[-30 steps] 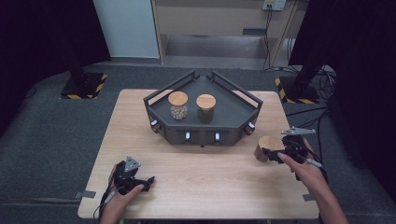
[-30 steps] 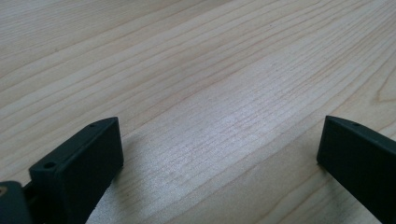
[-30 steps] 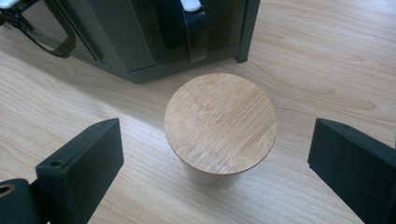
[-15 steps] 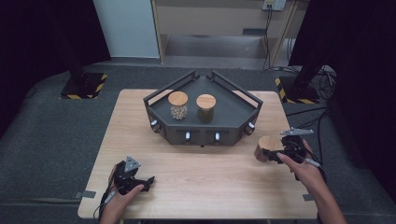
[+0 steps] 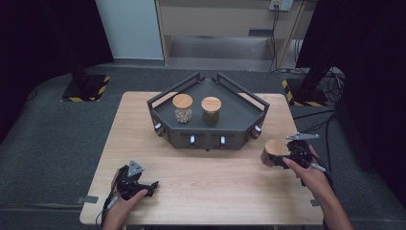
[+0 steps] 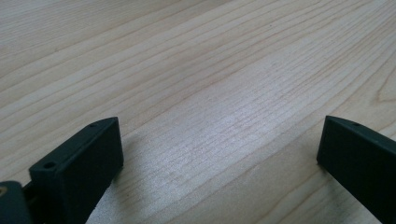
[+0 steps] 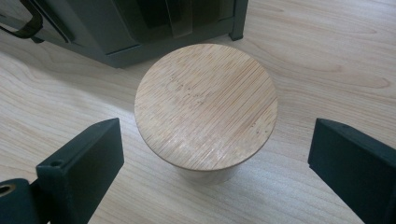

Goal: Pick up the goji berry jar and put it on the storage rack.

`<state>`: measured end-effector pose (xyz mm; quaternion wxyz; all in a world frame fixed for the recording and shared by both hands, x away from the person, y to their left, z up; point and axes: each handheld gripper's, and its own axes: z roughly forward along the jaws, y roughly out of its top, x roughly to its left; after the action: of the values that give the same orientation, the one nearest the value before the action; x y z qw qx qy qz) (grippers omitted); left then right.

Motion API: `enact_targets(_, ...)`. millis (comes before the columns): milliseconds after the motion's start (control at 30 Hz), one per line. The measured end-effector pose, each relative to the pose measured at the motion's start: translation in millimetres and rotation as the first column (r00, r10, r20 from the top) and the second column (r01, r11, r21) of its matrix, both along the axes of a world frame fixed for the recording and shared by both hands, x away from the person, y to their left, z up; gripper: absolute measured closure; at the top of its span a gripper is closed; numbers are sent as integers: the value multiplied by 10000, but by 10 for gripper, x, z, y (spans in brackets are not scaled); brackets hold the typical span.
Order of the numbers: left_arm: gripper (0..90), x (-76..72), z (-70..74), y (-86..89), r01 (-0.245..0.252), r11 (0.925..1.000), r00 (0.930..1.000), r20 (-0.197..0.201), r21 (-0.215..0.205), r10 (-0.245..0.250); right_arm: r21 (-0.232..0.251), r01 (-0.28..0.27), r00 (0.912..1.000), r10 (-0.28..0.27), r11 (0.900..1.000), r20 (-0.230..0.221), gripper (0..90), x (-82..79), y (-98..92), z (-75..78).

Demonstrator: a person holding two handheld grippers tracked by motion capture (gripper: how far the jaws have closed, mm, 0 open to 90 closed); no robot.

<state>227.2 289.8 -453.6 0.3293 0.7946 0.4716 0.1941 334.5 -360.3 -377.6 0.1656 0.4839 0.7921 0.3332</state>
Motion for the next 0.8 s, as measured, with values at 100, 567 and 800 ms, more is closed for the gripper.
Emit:
enact_targets(100, 0, 0, 0, 0, -1, 10000, 10000, 1, -1, 1, 43, 6, 10000, -6, 10000, -48, 37, 10, 3, -22)
enact_targets(567, 0, 0, 0, 0, 0, 10000, 10000, 0, 1, 0, 49, -36, 9996, 37, 10000, -286, 43, 102, 71, -126)
enact_targets(800, 0, 0, 0, 0, 0, 10000, 10000, 2, 2, 0, -10, -104, 9989, 104, 9999, -452, 72, 168, 148, -188)
